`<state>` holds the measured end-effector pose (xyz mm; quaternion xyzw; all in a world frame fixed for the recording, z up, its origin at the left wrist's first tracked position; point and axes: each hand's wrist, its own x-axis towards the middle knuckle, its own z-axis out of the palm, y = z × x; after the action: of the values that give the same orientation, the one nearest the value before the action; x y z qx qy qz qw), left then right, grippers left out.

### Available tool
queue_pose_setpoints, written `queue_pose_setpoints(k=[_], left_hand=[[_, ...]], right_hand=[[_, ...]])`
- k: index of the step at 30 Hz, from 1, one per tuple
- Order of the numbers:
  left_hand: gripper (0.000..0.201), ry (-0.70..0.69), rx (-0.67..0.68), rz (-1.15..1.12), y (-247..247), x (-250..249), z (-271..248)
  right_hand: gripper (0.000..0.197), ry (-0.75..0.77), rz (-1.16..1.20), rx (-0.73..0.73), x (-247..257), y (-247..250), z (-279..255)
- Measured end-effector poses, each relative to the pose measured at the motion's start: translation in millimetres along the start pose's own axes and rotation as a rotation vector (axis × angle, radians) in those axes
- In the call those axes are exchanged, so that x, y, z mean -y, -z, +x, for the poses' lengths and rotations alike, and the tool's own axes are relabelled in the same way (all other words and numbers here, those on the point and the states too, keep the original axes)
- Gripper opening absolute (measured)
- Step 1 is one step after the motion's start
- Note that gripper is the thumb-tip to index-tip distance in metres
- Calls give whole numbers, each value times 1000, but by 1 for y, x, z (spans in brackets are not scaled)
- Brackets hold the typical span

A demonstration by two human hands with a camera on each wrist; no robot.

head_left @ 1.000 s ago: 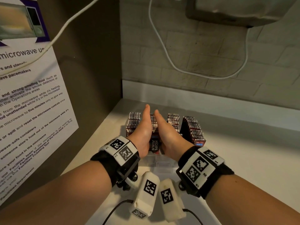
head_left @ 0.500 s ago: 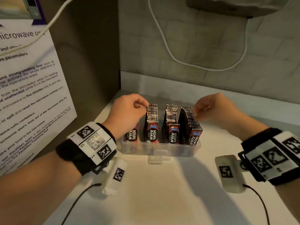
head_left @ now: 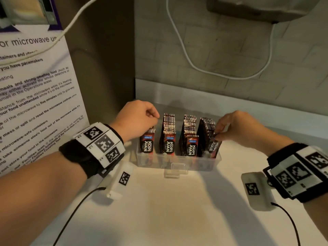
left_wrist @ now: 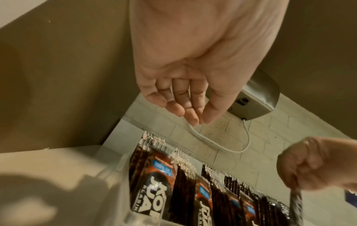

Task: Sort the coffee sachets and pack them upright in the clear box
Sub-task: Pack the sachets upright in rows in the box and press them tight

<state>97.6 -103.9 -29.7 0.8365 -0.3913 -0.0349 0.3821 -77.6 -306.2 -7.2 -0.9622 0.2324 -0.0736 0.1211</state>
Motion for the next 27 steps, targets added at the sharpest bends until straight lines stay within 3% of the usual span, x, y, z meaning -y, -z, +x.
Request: queue_pose_setpoints(k=[3, 7, 12, 17, 23, 27], left_hand=[[7, -41, 66, -113, -3, -9, -1], [26, -81, 182, -265, -10, -28, -1], [35, -98, 84, -177, -1, -27, 4], [17, -21, 87, -196, 9, 5, 4], [13, -19, 107, -110, 1, 24, 3], [34, -39, 47, 113, -9, 32, 1]], right_hand=[[10, 101, 25, -42, 20, 20, 7], [10, 238, 121, -68, 64, 20, 20], [16, 234, 265, -80, 98, 3, 35], [23, 157, 368, -141, 75, 5, 28], [22, 64, 293, -146, 29, 7, 14], [23, -7, 168, -130, 3, 1, 2]])
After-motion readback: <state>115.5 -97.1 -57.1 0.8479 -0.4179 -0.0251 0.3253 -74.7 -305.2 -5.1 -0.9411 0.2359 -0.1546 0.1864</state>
